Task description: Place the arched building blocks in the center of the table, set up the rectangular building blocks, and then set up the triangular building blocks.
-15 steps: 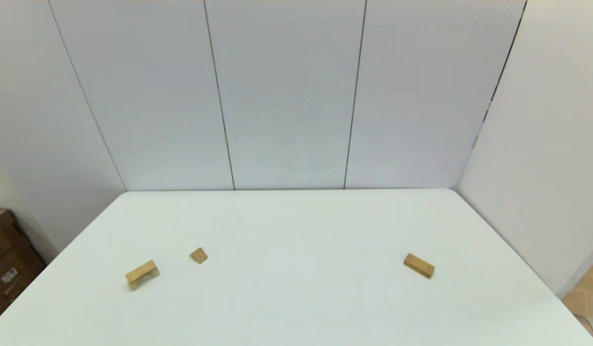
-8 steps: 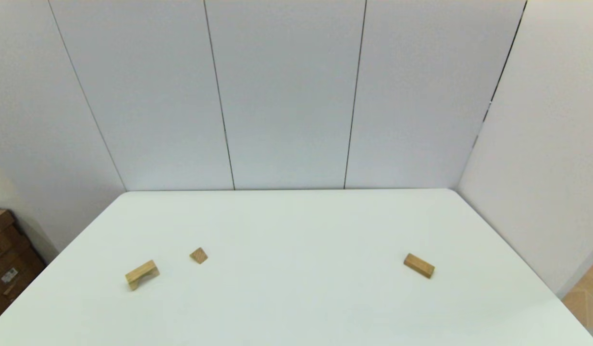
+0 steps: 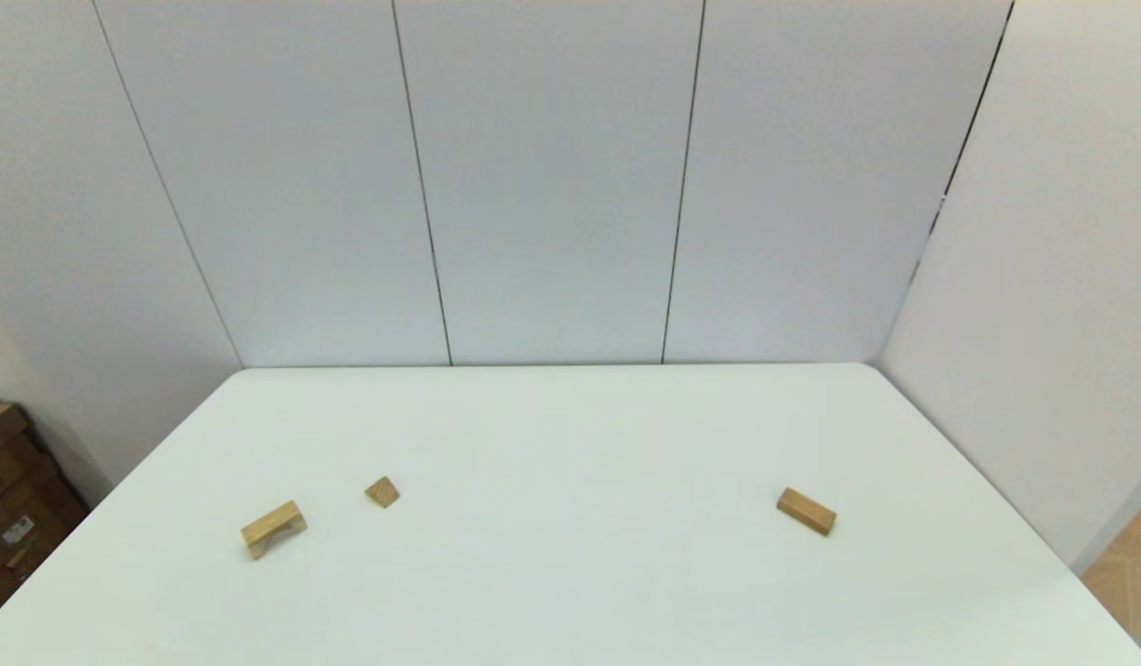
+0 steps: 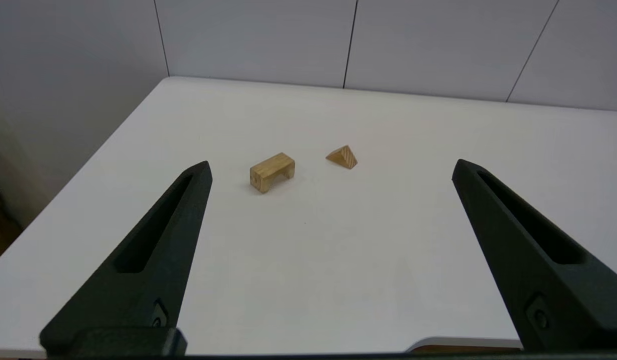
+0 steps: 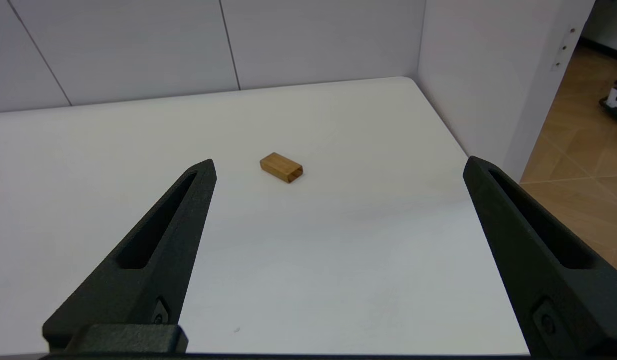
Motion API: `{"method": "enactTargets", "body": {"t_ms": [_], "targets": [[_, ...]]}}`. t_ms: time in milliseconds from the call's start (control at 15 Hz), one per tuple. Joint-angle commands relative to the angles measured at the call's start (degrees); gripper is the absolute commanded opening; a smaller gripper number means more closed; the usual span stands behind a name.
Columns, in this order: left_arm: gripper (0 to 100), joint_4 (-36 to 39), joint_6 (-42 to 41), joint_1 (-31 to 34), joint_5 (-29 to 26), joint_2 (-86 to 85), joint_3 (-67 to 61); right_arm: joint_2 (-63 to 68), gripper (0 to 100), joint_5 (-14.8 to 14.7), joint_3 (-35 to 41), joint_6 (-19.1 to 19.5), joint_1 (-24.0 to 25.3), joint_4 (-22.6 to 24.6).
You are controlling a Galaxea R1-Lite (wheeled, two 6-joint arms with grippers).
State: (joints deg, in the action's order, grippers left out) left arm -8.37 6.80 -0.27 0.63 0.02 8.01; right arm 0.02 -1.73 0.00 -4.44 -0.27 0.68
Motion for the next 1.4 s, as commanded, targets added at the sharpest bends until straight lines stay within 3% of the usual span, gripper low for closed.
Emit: {"method": "enactTargets", "body": {"t_ms": [67, 267, 533, 1400], "targets": [[100, -2.35, 0.05, 0.00, -0.81, 3.23, 5.53, -0.02, 100, -0.03, 0.00, -0.13, 0.00, 0.02], [100, -11.05, 1.72, -0.17, -0.63, 10.87, 14.58, -0.02, 100, -0.03, 0.00, -0.05, 0.00, 0.02], [100, -15.09, 1.90, -0.26, -0.46, 21.86, 22.05, -0.02, 100, -0.03, 0.00, -0.05, 0.00, 0.02], [100, -15.53, 12.62, 0.80, -0.11, 53.85, 31.45, -0.02, 100, -0.03, 0.00, -0.05, 0.00, 0.02]]}}
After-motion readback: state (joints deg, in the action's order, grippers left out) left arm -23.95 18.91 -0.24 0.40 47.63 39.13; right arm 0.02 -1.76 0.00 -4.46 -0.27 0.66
